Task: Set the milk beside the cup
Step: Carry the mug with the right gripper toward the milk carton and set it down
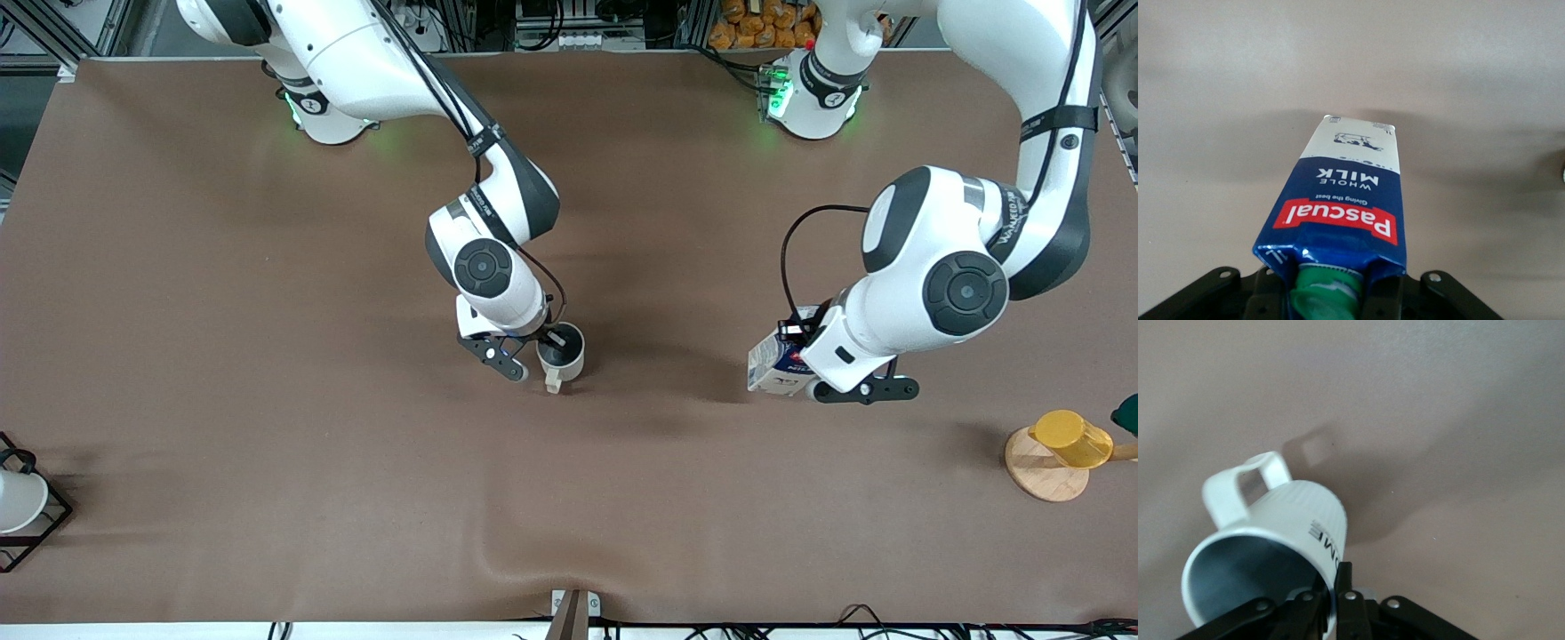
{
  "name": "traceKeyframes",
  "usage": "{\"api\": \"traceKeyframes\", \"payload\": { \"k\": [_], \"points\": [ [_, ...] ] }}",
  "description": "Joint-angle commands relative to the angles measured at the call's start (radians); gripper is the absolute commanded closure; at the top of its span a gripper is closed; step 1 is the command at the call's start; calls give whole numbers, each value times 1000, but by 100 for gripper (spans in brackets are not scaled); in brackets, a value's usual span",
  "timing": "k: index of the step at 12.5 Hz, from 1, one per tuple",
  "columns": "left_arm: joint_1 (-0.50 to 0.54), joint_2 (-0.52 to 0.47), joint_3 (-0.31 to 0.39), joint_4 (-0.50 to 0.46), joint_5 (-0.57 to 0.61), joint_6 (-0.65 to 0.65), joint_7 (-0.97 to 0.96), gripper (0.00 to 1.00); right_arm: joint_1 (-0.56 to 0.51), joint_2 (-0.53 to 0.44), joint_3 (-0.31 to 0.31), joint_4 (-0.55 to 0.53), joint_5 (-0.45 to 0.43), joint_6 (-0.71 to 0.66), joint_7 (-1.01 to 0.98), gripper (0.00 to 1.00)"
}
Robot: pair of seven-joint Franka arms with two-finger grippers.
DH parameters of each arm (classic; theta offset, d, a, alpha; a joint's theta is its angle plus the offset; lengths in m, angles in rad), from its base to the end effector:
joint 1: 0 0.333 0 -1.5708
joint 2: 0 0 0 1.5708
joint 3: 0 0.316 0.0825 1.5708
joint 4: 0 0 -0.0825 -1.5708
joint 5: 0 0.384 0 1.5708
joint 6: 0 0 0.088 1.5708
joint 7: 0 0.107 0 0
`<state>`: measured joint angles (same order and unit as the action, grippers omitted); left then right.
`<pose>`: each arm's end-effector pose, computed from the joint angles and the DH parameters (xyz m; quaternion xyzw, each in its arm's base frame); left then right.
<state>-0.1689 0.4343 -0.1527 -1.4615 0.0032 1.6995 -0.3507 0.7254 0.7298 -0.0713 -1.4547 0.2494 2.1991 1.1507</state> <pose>0.6338 -0.1951 0.4212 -0.9948 -0.0180 0.1004 0.0023 0.5633 0.4546 0.2556 -0.9489 0.3057 0.0555 0.0551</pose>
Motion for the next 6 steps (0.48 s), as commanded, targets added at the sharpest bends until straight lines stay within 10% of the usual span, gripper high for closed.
{"api": "traceKeyframes", "payload": {
  "k": [1,6],
  "points": [
    [0,-15,-2,1,-3,-17,-21,100,28,34,-13,40,-7,10,8,0],
    [-44,-25,-1,1,-3,-18,-76,100,-58,-1,-22,201,-5,-288,-9,0]
  ]
}}
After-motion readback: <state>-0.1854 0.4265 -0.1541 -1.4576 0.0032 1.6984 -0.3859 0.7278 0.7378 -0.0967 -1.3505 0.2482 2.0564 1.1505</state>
